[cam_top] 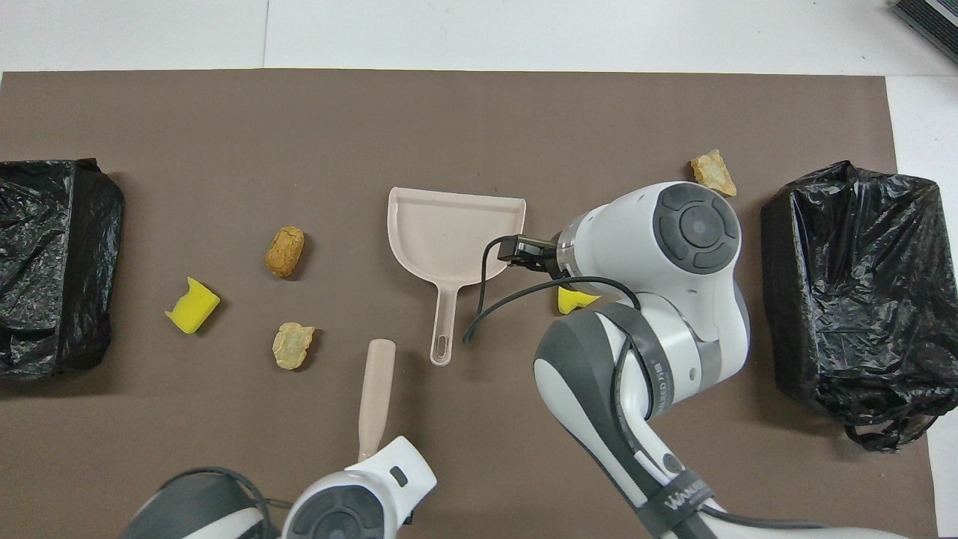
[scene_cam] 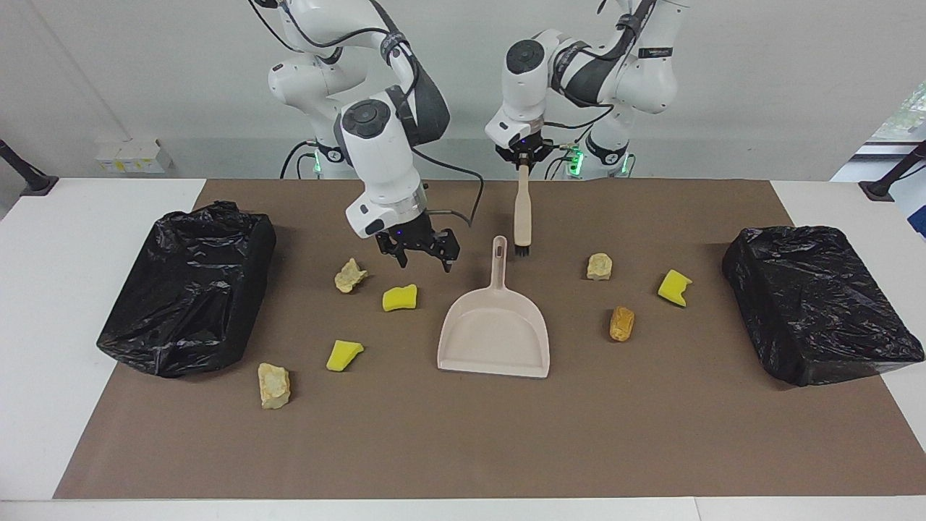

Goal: Sweep and dump trash in bin

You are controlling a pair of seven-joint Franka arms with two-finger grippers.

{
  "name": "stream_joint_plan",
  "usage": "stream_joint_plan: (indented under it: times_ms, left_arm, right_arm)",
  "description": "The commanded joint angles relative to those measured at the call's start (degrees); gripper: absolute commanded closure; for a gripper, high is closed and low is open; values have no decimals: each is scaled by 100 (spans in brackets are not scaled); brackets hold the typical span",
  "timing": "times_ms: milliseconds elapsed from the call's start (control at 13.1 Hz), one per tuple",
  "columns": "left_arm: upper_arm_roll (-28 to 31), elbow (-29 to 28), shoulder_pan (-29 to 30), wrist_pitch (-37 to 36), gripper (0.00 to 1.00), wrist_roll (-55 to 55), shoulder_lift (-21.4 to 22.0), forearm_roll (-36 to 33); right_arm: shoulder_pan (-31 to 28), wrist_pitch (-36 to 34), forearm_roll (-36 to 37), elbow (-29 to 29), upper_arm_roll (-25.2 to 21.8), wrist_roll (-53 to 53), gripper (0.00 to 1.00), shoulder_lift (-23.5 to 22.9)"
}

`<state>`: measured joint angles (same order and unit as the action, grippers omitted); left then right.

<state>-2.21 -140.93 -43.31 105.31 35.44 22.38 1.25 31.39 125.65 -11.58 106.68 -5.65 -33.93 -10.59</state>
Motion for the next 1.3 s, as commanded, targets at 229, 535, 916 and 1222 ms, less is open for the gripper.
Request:
stream_joint_plan:
  times_ms: [229, 535, 916, 1222]
  left_arm:
    - [-60, 417, 2315, 85, 100, -2134, -92, -319]
    - [-60, 768, 3923, 1033, 100, -3838, -689, -319]
    - [-51, 1033, 4831, 1386, 100, -4827, -1341, -319]
    - [-51, 963, 5244, 1458, 100, -5117, -1526, -362]
  right_arm:
    - [744, 767, 661, 328, -7, -988, 0, -162]
    - [1578, 900, 2297, 222, -15, -2888, 0, -706]
    - [1985, 716, 2923, 249, -24, -3393, 13, -708]
    - [1959, 785, 3073, 249, -15, -3401, 32, -708]
